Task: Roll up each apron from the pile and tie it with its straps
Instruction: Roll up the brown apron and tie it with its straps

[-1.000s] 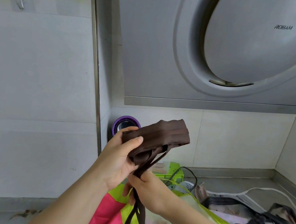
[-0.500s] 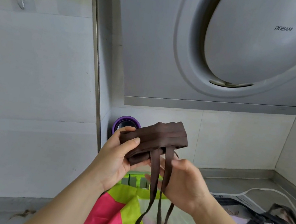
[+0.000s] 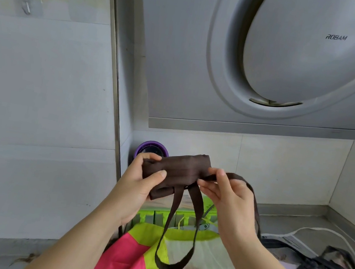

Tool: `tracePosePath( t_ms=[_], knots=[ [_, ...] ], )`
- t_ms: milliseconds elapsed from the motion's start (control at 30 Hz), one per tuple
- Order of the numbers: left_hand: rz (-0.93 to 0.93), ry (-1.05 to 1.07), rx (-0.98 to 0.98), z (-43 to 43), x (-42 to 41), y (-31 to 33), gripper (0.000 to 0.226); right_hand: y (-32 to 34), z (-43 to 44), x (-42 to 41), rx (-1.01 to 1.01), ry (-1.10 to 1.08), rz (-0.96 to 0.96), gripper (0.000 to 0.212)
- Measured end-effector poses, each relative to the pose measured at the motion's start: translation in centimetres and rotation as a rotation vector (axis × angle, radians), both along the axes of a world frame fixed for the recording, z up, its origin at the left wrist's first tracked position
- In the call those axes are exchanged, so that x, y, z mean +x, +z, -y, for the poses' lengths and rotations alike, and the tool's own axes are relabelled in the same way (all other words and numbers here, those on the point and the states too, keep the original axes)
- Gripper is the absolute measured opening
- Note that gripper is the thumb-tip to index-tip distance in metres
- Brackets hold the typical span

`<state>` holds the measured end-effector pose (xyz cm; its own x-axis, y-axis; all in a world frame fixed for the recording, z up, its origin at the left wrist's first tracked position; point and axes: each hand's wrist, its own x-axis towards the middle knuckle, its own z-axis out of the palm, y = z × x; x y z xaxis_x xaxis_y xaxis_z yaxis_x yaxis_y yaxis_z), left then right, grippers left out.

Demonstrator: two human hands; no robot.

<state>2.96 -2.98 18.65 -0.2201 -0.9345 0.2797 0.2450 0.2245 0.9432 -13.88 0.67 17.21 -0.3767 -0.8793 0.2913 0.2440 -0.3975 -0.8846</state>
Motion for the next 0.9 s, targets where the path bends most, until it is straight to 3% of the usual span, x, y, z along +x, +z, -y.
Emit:
tracePosePath(
  t_ms=[167,267,400,533,667,800,900],
  knots=[
    [0.288,0.147,-0.169,0.0,0.0,-0.2,0.029,2.2,-0.4,-0.4,-0.019,0.062,-0.48,0.021],
    [0.332,0.148,-0.202,-0.3,-0.2,-0.2,0.029,3.4,-0.2,-1.2,-0.014,0.184,-0.756,0.01],
    [0.416,0.106,-0.231,-0.5,0.1,0.2,0.033,5.0,0.3,-2.4,0.015,0.285,-0.892,0.008],
    [0.501,-0.113,-0.259,-1.2,0.5,0.8,0.034,6.2,1.5,-3.5,0.008,0.229,-0.97,0.025],
    [0.397,-0.294,-0.236,-2.2,0.4,1.6,0.029,6.2,2.2,-4.1,0.112,0.354,-0.79,0.029],
    [0.219,-0.442,-0.171,-2.6,0.7,2.0,0.026,3.9,3.0,-4.8,0.299,0.595,-0.42,0.034],
    [-0.034,-0.537,-0.076,-2.7,0.7,2.3,0.038,0.9,4.3,-4.5,0.338,0.658,-0.079,0.063]
  ],
)
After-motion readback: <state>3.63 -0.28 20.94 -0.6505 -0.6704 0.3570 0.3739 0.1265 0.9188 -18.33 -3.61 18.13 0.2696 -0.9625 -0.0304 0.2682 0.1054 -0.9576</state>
